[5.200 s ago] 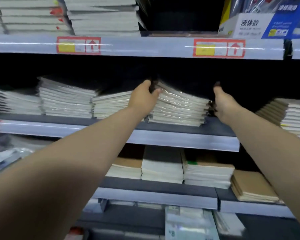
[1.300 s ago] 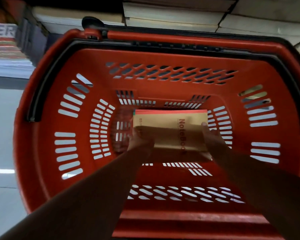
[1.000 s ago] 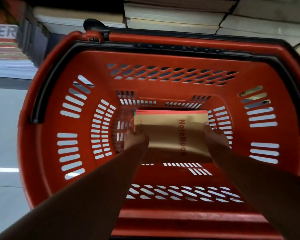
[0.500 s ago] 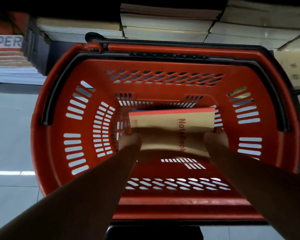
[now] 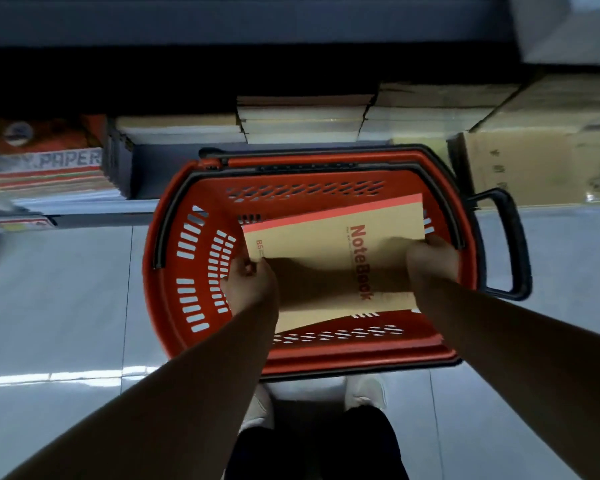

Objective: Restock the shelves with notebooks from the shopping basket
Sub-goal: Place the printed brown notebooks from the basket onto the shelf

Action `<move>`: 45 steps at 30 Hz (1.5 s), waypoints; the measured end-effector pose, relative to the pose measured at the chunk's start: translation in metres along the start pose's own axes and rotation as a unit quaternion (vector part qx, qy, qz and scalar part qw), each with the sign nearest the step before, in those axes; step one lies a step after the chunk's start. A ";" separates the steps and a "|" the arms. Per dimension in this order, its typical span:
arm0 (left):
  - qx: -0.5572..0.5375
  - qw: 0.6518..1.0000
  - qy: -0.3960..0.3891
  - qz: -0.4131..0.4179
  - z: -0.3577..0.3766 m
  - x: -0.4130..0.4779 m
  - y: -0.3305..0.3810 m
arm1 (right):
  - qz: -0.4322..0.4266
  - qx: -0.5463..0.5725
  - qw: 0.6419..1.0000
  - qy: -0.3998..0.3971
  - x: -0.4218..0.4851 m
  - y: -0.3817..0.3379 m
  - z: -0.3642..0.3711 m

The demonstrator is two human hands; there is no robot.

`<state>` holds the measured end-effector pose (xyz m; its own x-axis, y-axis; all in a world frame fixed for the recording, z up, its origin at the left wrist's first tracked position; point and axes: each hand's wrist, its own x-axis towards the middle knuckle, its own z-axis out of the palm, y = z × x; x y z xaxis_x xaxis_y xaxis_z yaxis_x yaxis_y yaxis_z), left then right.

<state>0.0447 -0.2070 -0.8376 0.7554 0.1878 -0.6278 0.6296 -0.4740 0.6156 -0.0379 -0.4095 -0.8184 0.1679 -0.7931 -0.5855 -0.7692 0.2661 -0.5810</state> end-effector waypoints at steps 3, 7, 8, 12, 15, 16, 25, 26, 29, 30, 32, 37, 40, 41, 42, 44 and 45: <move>-0.008 0.999 -0.001 0.033 -0.022 -0.028 0.035 | -0.024 -0.005 1.000 0.005 -0.029 -0.029 -0.027; -0.015 0.998 -0.020 0.060 -0.057 -0.075 0.077 | -0.057 0.019 0.997 0.047 -0.079 -0.057 -0.068; -0.015 0.997 -0.029 0.064 -0.067 -0.088 0.087 | -0.054 0.022 0.997 0.046 -0.092 -0.066 -0.081; -0.006 0.995 -0.064 0.081 -0.106 -0.130 0.135 | -0.063 0.052 0.996 0.040 -0.140 -0.102 -0.133; -0.035 0.994 -0.075 0.077 -0.133 -0.163 0.177 | -0.064 0.077 0.994 0.047 -0.175 -0.126 -0.170; -0.049 0.992 -0.081 0.083 -0.144 -0.175 0.191 | -0.067 0.083 0.993 0.050 -0.188 -0.135 -0.182; -0.110 0.975 -0.155 0.119 -0.219 -0.289 0.292 | -0.068 0.186 0.978 0.066 -0.291 -0.174 -0.276; -0.108 0.972 -0.172 0.121 -0.226 -0.301 0.301 | -0.075 0.193 0.976 0.072 -0.298 -0.181 -0.287; -0.117 0.953 -0.246 0.130 -0.249 -0.345 0.332 | -0.116 0.194 0.969 0.096 -0.318 -0.206 -0.325; -0.124 0.946 -0.267 0.133 -0.255 -0.359 0.341 | -0.136 0.193 0.966 0.104 -0.323 -0.216 -0.338; -0.140 0.931 -0.310 0.133 -0.263 -0.383 0.351 | -0.161 0.187 0.961 0.122 -0.330 -0.229 -0.363; -0.180 0.906 -0.369 0.107 -0.264 -0.432 0.365 | -0.205 0.182 0.959 0.076 -0.335 -0.262 -0.424; -0.199 0.903 -0.363 0.111 -0.258 -0.463 0.371 | -0.236 0.166 0.956 0.061 -0.335 -0.277 -0.461; -0.206 0.903 -0.361 0.109 -0.255 -0.473 0.372 | -0.248 0.150 0.955 0.059 -0.335 -0.280 -0.474; -0.216 0.903 -0.356 0.104 -0.252 -0.483 0.373 | -0.254 0.127 0.957 0.053 -0.336 -0.283 -0.487; -0.237 0.905 -0.341 0.090 -0.244 -0.502 0.375 | -0.272 0.087 0.958 0.030 -0.336 -0.288 -0.513; -0.247 0.905 -0.337 0.084 -0.240 -0.511 0.376 | -0.281 0.076 0.957 0.016 -0.337 -0.291 -0.525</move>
<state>-0.0605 -0.2745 -0.1707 0.6706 -0.4967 -0.5509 0.6463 0.0266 0.7627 -0.1946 -0.5078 -0.1551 0.5069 -0.8506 -0.1401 -0.4637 -0.1320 -0.8761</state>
